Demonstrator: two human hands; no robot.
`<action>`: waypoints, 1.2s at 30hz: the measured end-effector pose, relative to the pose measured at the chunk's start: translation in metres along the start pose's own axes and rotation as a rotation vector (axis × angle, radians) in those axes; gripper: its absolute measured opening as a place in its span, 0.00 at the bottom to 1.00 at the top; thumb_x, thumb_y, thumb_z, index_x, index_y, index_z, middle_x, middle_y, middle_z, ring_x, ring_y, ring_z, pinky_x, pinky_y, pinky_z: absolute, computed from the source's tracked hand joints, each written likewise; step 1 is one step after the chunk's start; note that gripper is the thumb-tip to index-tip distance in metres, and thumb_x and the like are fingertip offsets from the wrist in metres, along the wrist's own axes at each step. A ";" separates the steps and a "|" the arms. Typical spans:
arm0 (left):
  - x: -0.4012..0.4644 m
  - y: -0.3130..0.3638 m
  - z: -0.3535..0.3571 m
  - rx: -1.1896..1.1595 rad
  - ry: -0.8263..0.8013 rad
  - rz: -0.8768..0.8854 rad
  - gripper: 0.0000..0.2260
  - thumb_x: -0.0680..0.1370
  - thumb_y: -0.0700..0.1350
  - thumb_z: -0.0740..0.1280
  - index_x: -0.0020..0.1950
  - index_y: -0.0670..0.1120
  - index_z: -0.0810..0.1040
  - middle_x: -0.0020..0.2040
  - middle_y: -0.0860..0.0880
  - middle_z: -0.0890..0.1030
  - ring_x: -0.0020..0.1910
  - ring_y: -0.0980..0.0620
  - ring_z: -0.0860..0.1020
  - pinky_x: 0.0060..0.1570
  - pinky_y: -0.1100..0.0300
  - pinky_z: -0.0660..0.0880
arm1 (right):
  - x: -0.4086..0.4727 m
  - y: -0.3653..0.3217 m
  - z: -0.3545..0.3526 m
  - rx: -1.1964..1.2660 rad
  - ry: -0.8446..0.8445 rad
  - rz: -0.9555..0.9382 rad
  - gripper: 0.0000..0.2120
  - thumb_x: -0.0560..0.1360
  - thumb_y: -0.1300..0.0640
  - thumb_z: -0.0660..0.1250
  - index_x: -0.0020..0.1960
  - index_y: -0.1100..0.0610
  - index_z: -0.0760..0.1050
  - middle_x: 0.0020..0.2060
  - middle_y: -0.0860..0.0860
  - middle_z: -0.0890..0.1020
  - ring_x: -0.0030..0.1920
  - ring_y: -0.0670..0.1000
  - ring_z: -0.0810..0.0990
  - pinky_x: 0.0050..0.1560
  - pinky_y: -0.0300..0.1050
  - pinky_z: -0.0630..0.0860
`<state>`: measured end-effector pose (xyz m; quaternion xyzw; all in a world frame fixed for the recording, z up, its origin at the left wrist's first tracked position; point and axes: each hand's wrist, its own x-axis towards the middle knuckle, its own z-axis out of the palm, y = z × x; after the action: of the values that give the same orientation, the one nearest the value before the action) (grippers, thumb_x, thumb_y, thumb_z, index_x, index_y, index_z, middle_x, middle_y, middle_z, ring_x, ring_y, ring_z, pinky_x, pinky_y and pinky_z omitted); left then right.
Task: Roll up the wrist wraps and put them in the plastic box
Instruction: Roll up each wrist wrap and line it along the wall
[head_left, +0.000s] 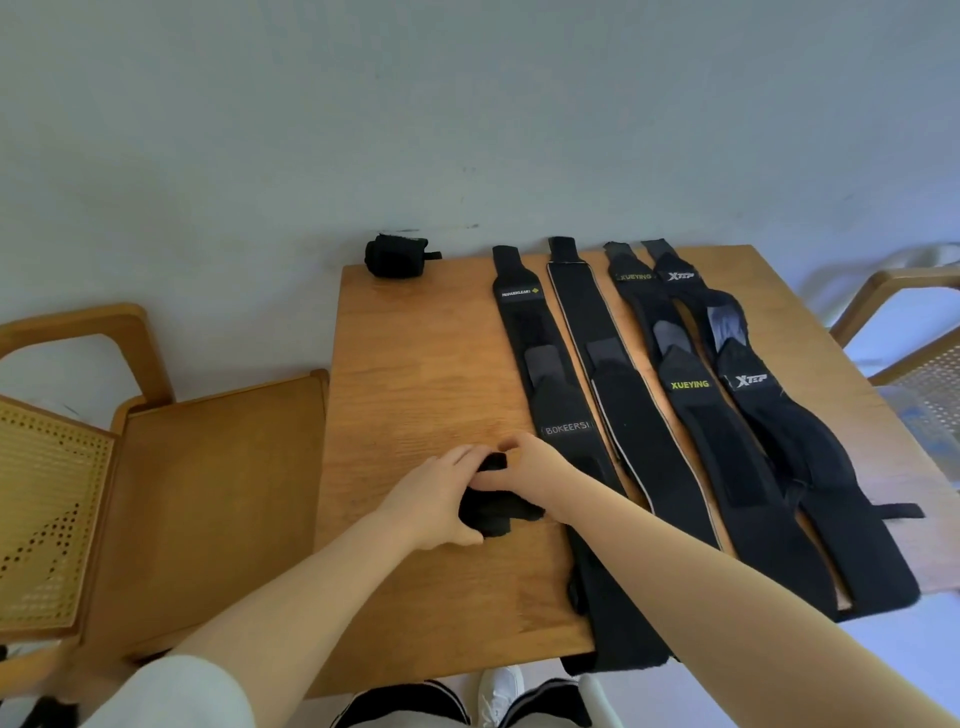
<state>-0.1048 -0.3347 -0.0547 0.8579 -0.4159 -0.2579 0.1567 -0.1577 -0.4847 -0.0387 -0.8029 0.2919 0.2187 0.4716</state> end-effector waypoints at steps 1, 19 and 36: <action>-0.002 -0.003 0.001 -0.029 0.008 -0.015 0.46 0.67 0.52 0.75 0.77 0.53 0.51 0.76 0.55 0.57 0.69 0.52 0.65 0.66 0.56 0.68 | -0.002 0.005 -0.004 0.066 -0.006 0.005 0.30 0.68 0.51 0.76 0.66 0.55 0.68 0.57 0.53 0.77 0.52 0.51 0.78 0.45 0.43 0.78; -0.015 -0.008 0.003 -0.162 0.071 -0.184 0.47 0.68 0.52 0.76 0.78 0.51 0.49 0.77 0.55 0.54 0.72 0.52 0.61 0.68 0.57 0.64 | -0.018 0.015 0.001 0.220 -0.136 -0.004 0.07 0.76 0.57 0.68 0.52 0.58 0.77 0.41 0.53 0.79 0.38 0.46 0.77 0.38 0.35 0.75; -0.035 -0.010 0.000 -0.698 0.145 -0.270 0.44 0.66 0.46 0.79 0.75 0.59 0.56 0.69 0.60 0.63 0.66 0.56 0.69 0.65 0.56 0.70 | 0.005 0.030 -0.001 0.672 -0.296 0.066 0.14 0.76 0.58 0.68 0.59 0.60 0.76 0.56 0.57 0.81 0.57 0.54 0.80 0.59 0.52 0.77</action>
<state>-0.1171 -0.3006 -0.0485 0.8159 -0.1740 -0.3410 0.4332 -0.1735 -0.4986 -0.0601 -0.5531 0.3018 0.2396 0.7386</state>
